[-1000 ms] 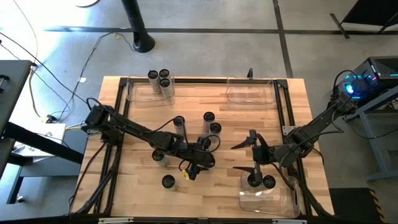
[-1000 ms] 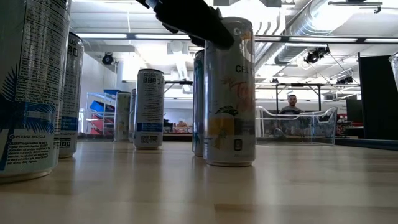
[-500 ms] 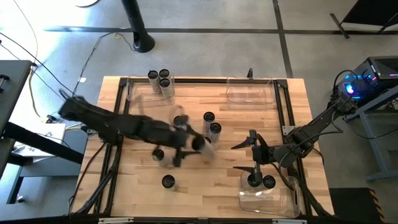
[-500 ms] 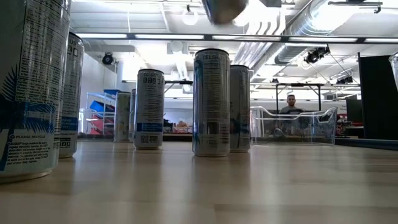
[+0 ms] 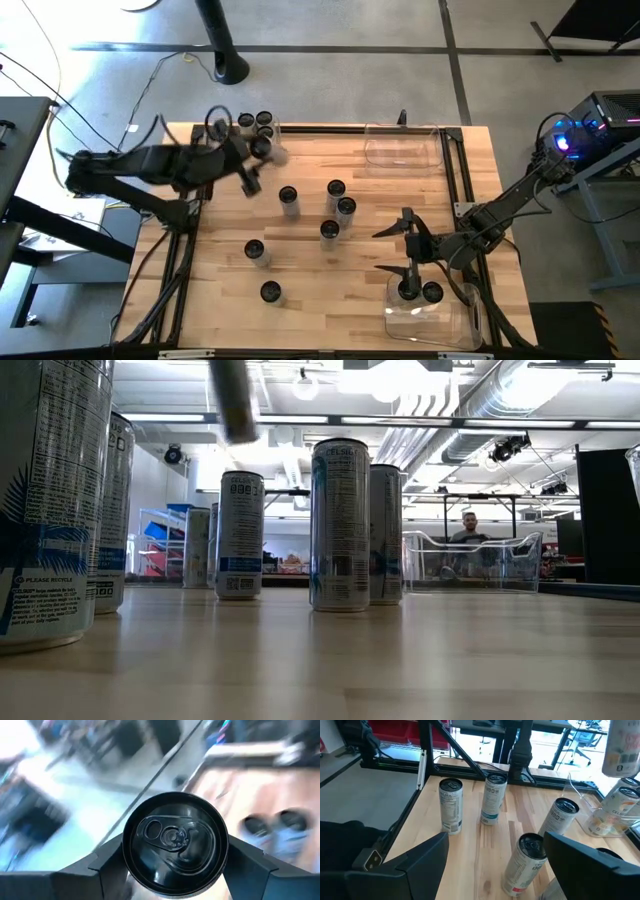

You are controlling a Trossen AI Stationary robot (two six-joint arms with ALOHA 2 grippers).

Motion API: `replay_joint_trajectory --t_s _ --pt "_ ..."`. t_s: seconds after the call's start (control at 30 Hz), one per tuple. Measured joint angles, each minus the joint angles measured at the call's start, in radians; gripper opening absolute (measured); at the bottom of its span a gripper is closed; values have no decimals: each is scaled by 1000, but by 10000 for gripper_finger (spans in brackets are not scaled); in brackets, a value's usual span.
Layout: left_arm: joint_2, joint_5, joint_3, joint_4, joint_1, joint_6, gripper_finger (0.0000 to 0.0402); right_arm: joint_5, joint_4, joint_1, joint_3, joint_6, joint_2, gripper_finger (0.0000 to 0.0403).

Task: Sort soda cans
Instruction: Put the white-yellow soda can into the top left transparent bin

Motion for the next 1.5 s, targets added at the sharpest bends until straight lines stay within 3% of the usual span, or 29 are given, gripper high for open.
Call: replay_joint_trajectory --t_s 0.13,0.3,0.47,0.77,1.03,1.33,1.5 --pt "-36 17 -42 -117 127 -91 249 0 0 0 0 0 0 320" --pt "-68 46 -189 -128 275 -118 249 0 0 0 0 0 0 320" --pt "-90 108 -320 -29 446 -95 249 0 1 0 0 0 0 320" --pt "-65 354 -479 189 688 -48 249 1 1 0 0 1 0 320" --pt "-19 469 -588 336 748 -37 261 2 2 0 0 1 0 320" --pt "37 478 -610 385 748 -42 276 2 24 -1 0 1 0 320" --pt "38 492 -610 382 748 -40 305 17 25 -1 0 0 0 320"
